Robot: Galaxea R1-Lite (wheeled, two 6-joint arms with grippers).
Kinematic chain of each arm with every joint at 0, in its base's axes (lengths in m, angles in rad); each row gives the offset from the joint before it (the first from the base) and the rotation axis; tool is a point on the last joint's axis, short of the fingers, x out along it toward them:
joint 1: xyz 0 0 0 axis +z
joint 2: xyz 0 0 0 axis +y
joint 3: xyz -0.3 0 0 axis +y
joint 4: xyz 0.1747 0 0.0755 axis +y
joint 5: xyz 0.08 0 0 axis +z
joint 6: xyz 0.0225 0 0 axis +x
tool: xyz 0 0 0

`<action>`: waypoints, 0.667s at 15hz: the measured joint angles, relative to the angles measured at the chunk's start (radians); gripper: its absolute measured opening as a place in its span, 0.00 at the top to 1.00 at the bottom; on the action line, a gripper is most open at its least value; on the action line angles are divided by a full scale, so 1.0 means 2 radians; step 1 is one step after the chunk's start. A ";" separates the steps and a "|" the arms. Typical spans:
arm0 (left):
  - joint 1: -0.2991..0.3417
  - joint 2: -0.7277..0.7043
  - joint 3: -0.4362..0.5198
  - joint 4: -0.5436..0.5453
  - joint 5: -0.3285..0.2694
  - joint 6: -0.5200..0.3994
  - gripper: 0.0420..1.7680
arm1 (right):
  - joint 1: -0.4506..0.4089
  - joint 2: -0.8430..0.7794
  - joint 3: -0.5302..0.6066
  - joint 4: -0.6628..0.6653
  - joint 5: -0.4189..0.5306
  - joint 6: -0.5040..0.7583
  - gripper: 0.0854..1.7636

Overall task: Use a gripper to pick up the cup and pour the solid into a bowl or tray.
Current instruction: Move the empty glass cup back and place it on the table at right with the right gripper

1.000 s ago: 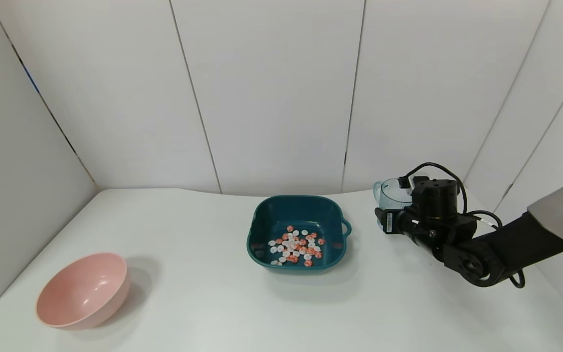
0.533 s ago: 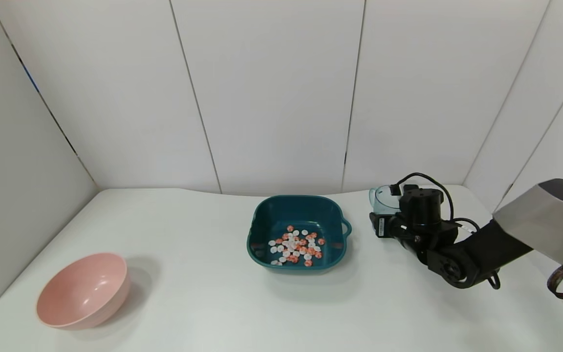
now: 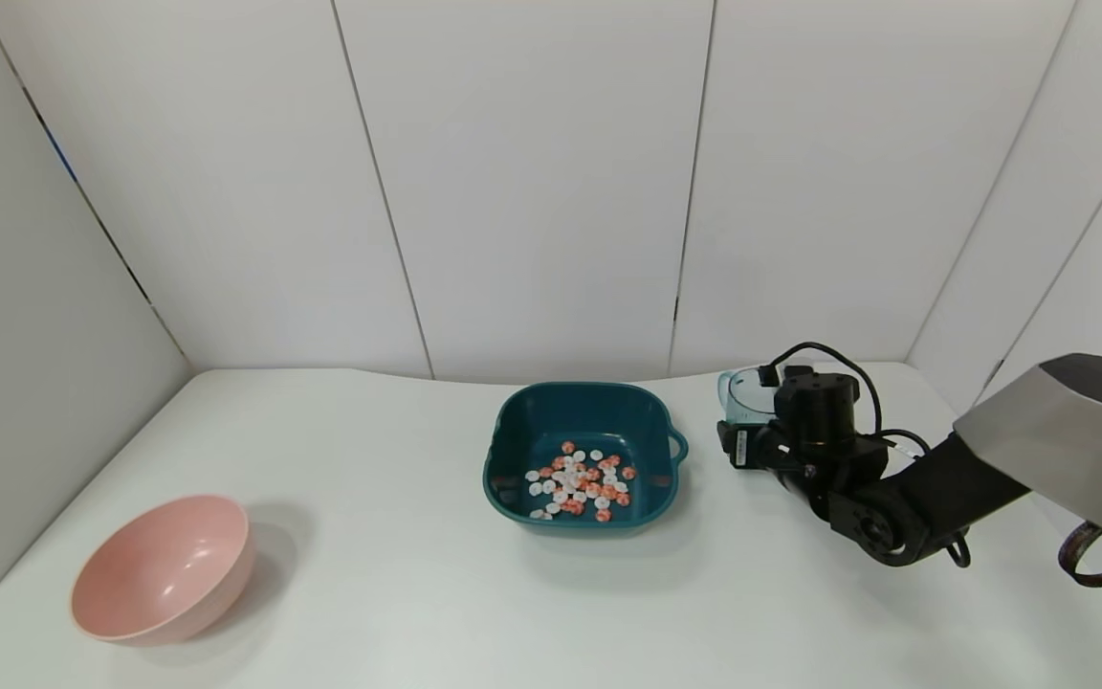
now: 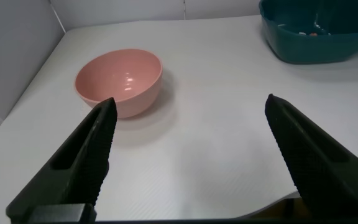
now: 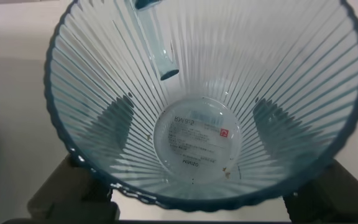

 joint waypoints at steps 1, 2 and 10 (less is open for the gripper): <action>0.000 0.000 0.000 0.000 0.000 0.000 0.03 | 0.000 0.000 0.000 0.000 0.000 0.000 0.15; 0.000 0.000 0.000 0.000 0.000 0.000 0.03 | -0.001 -0.001 0.001 0.000 0.000 0.000 0.14; 0.000 0.000 0.000 0.000 0.000 0.000 0.03 | -0.008 -0.030 0.014 0.055 0.009 -0.021 0.07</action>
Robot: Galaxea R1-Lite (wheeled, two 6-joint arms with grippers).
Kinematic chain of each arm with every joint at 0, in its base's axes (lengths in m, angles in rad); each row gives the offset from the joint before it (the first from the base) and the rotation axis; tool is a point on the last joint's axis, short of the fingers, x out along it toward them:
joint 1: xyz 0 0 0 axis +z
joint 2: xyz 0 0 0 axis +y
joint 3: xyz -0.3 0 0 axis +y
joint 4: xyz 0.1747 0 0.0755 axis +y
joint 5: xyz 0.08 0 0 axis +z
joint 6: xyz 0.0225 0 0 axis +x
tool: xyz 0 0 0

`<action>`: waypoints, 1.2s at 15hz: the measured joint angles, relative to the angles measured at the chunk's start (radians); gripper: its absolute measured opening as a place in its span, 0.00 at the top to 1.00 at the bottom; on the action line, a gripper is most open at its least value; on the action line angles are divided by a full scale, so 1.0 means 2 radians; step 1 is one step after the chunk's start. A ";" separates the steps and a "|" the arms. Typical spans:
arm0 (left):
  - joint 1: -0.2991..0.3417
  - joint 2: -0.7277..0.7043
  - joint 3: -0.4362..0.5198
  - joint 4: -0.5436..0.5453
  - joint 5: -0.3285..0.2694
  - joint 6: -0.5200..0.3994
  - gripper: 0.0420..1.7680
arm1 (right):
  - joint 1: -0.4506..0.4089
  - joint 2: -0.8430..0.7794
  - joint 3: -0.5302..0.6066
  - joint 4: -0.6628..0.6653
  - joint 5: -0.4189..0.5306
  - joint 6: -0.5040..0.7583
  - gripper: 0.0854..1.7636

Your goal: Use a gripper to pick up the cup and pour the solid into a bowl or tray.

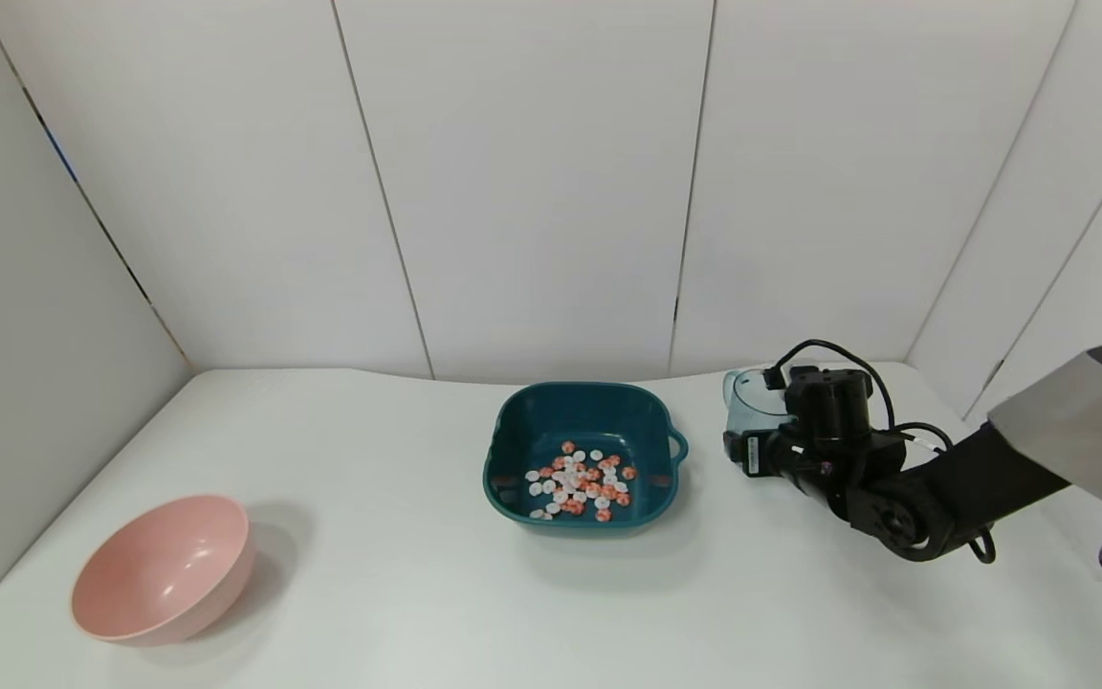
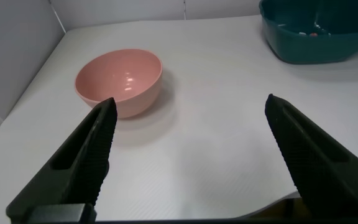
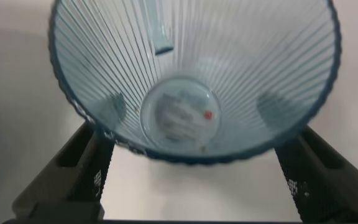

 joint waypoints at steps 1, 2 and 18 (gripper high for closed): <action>0.000 0.000 0.000 0.000 0.000 0.000 0.03 | -0.003 -0.011 0.003 0.020 0.006 -0.004 0.06; 0.000 0.000 0.000 0.000 0.000 0.000 0.03 | -0.006 -0.023 0.008 0.034 0.020 -0.005 0.06; 0.000 0.000 0.000 0.000 0.000 0.000 0.03 | -0.041 -0.354 0.208 0.088 0.154 -0.077 0.04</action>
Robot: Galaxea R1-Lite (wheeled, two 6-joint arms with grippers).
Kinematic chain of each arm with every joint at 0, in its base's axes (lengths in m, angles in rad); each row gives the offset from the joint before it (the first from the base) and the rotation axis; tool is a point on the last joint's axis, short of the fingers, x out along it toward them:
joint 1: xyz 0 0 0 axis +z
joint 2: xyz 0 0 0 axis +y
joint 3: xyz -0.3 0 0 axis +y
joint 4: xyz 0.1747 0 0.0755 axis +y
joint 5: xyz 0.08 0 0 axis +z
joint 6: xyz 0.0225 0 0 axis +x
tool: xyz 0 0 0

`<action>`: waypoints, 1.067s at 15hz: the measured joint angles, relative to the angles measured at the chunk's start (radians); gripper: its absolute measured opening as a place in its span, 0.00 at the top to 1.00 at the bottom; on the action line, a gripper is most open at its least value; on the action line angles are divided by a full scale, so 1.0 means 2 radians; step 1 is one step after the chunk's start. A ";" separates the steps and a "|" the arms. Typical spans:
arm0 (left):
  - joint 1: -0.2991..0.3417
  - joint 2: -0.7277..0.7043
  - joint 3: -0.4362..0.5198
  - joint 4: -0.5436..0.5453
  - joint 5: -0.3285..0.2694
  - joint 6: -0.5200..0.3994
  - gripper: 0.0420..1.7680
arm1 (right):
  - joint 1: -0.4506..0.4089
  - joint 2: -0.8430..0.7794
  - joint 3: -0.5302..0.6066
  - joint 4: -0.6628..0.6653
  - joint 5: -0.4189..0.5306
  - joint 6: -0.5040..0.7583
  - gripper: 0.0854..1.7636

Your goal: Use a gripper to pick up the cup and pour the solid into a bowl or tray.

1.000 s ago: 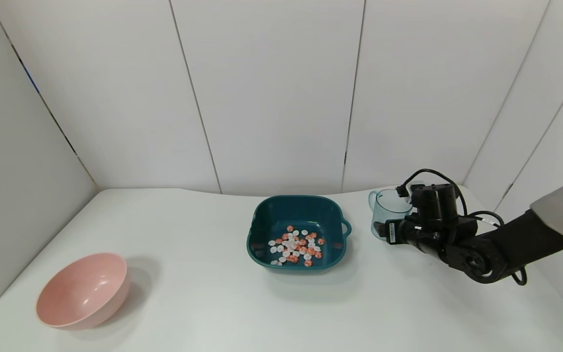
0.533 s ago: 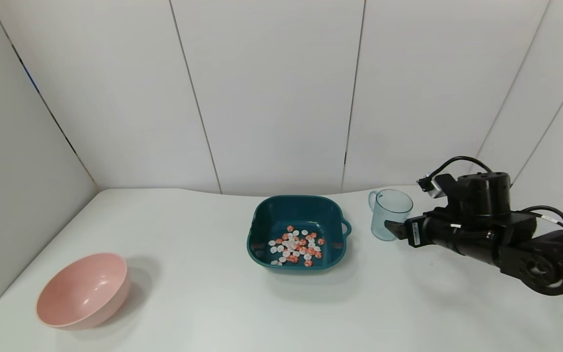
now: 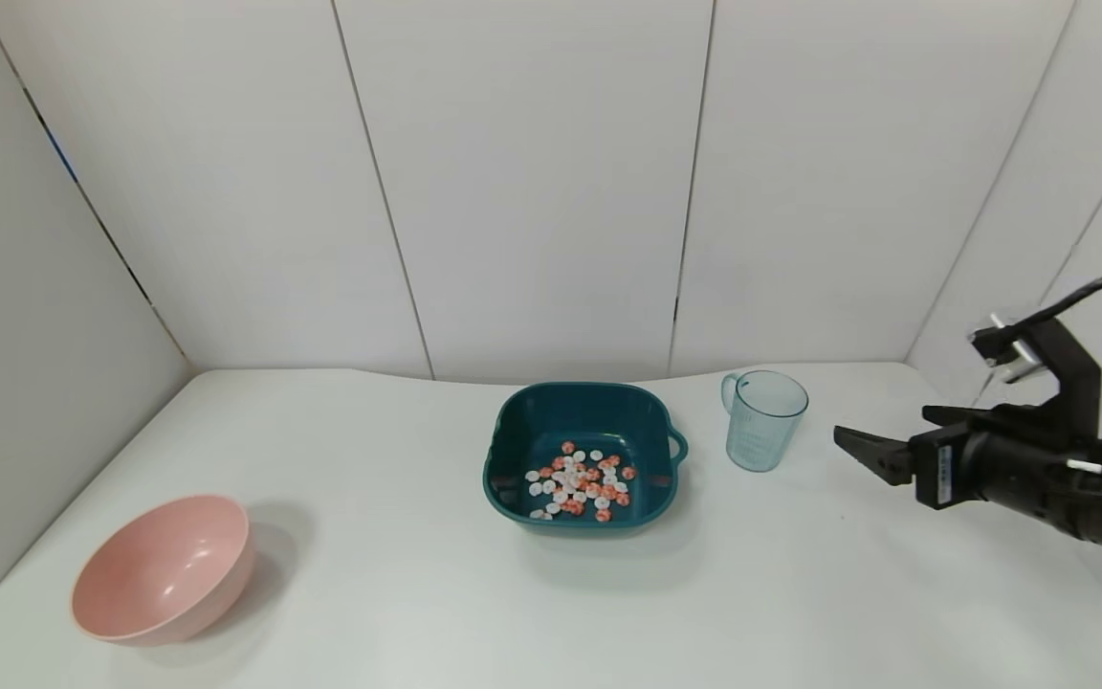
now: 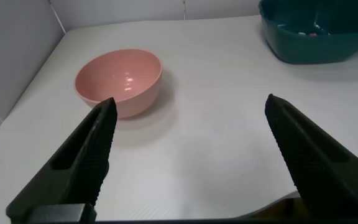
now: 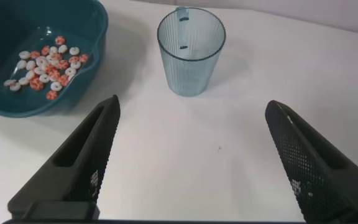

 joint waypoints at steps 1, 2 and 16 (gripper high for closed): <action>0.000 0.000 0.000 0.000 0.000 0.000 0.03 | -0.005 -0.032 0.017 0.007 0.000 0.000 0.04; 0.000 0.000 0.000 0.000 0.000 0.000 0.03 | -0.010 -0.063 0.035 0.010 -0.001 0.000 0.04; 0.000 0.000 0.000 0.000 0.000 0.000 0.03 | -0.136 -0.408 0.176 0.087 -0.016 0.001 0.04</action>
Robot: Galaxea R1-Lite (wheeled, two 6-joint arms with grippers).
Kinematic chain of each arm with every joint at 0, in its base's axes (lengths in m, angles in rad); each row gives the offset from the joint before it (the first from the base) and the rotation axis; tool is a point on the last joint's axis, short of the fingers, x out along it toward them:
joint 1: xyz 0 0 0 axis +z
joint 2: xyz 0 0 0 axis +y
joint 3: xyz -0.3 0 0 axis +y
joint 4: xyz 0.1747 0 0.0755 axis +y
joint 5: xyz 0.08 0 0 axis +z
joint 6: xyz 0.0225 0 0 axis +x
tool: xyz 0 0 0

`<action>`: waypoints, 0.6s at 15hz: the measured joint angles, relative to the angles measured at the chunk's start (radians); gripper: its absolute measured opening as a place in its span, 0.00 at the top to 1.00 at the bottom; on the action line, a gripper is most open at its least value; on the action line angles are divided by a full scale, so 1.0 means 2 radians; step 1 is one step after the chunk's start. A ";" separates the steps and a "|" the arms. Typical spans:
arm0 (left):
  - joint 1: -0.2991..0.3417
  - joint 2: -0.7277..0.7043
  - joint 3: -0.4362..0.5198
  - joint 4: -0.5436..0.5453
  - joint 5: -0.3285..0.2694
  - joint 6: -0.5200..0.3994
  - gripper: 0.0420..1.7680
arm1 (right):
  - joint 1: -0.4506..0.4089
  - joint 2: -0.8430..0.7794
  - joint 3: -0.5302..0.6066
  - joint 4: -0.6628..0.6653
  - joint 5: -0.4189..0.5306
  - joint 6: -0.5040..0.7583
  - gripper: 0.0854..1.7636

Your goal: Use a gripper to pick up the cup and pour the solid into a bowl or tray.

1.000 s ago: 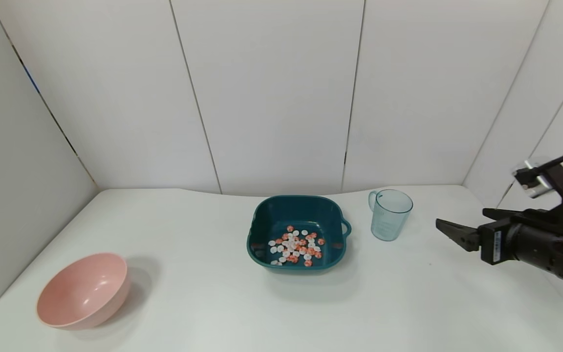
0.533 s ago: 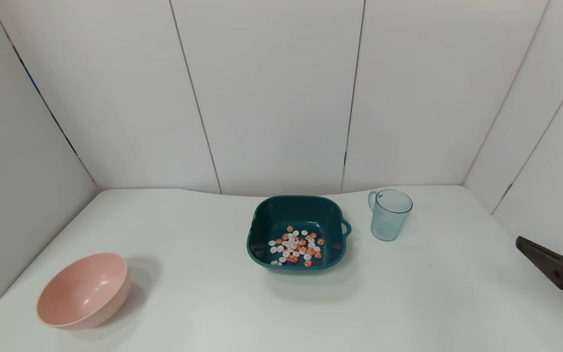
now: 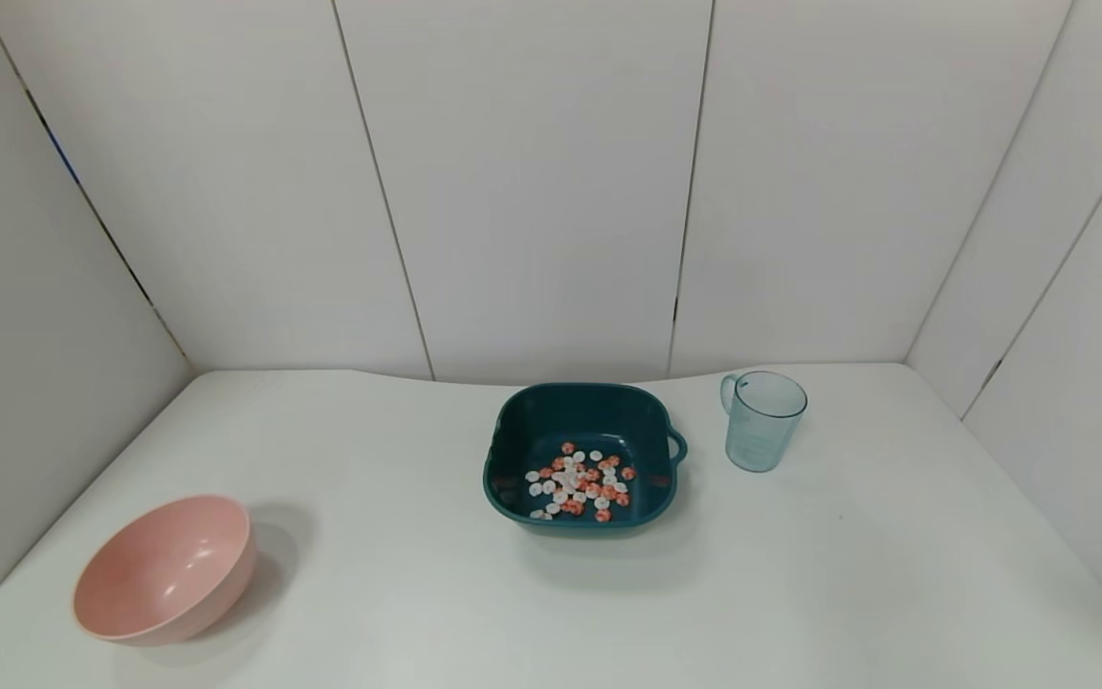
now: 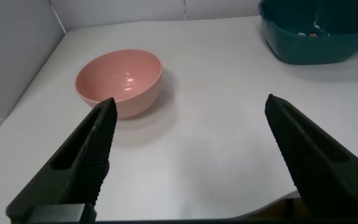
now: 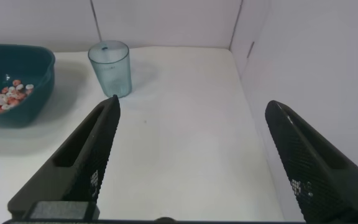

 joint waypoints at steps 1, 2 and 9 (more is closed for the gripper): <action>0.000 0.000 0.000 0.000 0.000 0.000 0.03 | -0.006 -0.020 0.001 0.020 0.002 0.000 0.04; 0.000 0.000 0.000 0.000 0.000 0.000 0.03 | -0.009 -0.040 0.001 0.038 0.003 0.001 0.04; 0.000 0.000 0.000 0.000 0.000 0.000 0.03 | 0.003 -0.183 -0.003 0.154 0.010 -0.015 0.04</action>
